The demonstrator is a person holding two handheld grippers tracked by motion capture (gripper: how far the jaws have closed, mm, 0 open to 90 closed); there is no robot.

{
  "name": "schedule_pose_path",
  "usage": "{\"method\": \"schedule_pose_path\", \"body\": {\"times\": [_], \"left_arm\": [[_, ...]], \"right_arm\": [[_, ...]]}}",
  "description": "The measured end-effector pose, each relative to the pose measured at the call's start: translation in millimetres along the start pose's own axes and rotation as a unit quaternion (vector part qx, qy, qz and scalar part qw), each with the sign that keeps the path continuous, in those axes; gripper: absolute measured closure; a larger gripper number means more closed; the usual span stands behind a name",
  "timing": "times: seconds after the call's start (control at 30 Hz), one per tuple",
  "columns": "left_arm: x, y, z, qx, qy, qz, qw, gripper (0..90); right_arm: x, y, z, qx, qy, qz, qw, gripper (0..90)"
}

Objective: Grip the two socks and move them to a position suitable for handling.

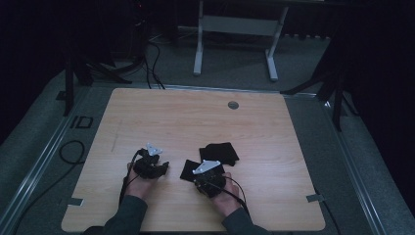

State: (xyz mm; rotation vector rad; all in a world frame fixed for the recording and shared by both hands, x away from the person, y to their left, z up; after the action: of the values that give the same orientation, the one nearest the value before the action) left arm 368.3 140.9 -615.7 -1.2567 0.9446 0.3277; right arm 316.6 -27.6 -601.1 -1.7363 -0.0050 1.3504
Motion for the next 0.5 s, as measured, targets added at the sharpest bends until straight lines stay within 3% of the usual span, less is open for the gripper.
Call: {"method": "schedule_pose_path", "body": {"times": [0.23, 0.5], "left_arm": [[0.2, -0.2, -0.8, 0.001, 0.001, -0.001, 1.0000, 54.6], [0.4, -0.4, -1.2, 0.002, 0.002, -0.002, 1.0000, 54.6]], "right_arm": [[-31.0, -9.1, -6.9, 0.025, -0.010, -0.048, 0.9985, 86.7], [-73.7, -4.3, -44.3, 0.082, 0.001, -0.107, 0.9909, 86.8]]}}
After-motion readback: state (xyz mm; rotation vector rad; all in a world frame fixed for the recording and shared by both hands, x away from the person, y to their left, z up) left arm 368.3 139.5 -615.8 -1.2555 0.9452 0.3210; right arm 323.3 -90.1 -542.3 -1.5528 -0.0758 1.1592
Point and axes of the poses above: each handheld gripper's, and its own axes: x roughly forward along the jaws, y roughly out of its underside, z roughly to its left, the point moved 8 cm from there along x, roughly forward along the jaws, and after that the axes turned 1 degree about x, right-handed, at the moved point
